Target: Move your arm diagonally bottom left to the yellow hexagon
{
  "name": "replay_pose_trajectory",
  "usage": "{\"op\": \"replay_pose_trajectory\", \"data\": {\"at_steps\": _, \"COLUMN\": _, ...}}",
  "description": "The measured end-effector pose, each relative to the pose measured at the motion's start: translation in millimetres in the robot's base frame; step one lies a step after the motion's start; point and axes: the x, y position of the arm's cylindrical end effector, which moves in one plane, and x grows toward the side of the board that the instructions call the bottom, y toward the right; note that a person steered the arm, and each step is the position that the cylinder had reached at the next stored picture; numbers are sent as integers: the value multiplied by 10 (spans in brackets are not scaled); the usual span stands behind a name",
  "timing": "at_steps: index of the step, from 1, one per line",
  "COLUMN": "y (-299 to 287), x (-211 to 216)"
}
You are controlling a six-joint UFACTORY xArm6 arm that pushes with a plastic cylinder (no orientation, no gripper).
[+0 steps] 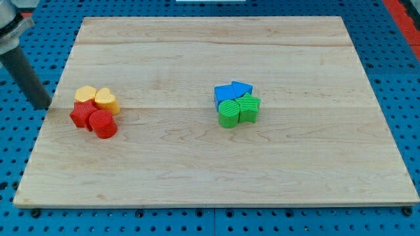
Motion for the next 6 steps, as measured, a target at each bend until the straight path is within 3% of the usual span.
{"op": "replay_pose_trajectory", "data": {"at_steps": 3, "y": 119, "x": 598}}
{"op": "replay_pose_trajectory", "data": {"at_steps": 6, "y": 386, "x": 257}}
